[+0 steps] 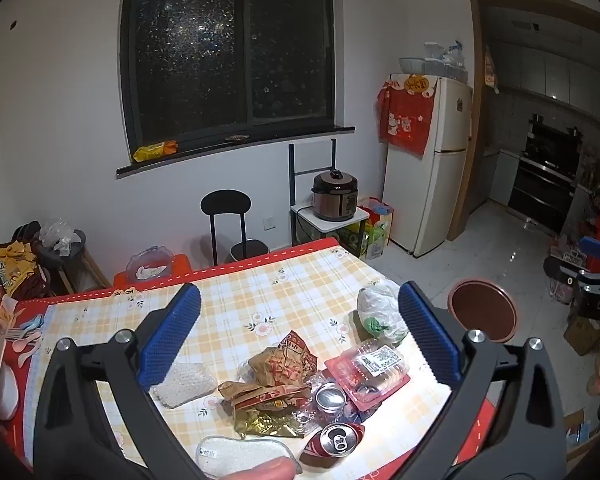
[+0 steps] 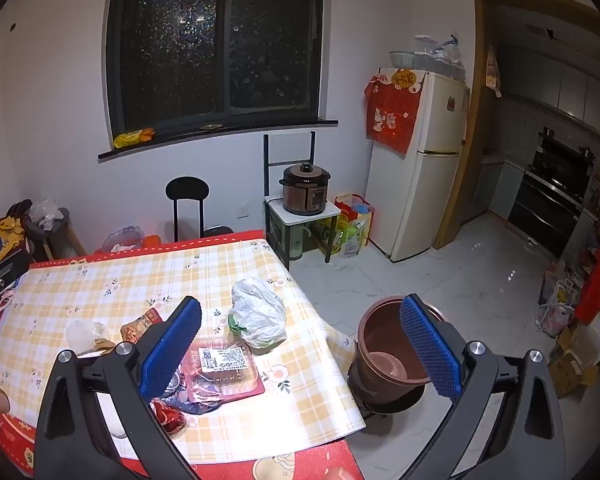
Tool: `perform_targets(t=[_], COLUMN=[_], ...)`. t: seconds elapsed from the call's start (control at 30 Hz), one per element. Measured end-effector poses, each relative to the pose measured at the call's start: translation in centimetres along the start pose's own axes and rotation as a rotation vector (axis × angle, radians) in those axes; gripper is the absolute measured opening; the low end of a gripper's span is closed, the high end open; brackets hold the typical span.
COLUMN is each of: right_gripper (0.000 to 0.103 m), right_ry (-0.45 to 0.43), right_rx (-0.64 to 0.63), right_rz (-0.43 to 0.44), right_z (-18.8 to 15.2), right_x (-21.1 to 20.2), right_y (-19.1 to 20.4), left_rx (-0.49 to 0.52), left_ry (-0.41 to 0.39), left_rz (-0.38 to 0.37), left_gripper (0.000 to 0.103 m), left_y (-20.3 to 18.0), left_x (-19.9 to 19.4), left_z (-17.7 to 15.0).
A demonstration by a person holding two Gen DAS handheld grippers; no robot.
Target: Collect trash
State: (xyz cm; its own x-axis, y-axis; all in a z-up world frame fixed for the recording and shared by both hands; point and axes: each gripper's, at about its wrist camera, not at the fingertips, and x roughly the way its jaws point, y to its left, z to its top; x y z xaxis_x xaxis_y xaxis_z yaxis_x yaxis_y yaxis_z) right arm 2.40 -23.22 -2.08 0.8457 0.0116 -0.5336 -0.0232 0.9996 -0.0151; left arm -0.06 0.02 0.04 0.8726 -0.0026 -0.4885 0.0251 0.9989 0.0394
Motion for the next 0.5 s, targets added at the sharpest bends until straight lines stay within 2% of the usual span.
perform_targets(t=[0.3, 0.5], right_gripper=[0.098, 0.098], right_ry=[-0.007, -0.015], right_rx=[0.005, 0.008], right_rz=[0.003, 0.002], right_z=[0.46, 0.43], right_x=[-0.09, -0.14], right_y=[-0.01, -0.12], left_rx=[0.002, -0.021], left_ry=[-0.002, -0.02], left_rz=[-0.01, -0.004], left_gripper=[0.098, 0.098], left_y=[-0.18, 0.05], left_x=[-0.14, -0.49], left_z=[0.91, 0.33])
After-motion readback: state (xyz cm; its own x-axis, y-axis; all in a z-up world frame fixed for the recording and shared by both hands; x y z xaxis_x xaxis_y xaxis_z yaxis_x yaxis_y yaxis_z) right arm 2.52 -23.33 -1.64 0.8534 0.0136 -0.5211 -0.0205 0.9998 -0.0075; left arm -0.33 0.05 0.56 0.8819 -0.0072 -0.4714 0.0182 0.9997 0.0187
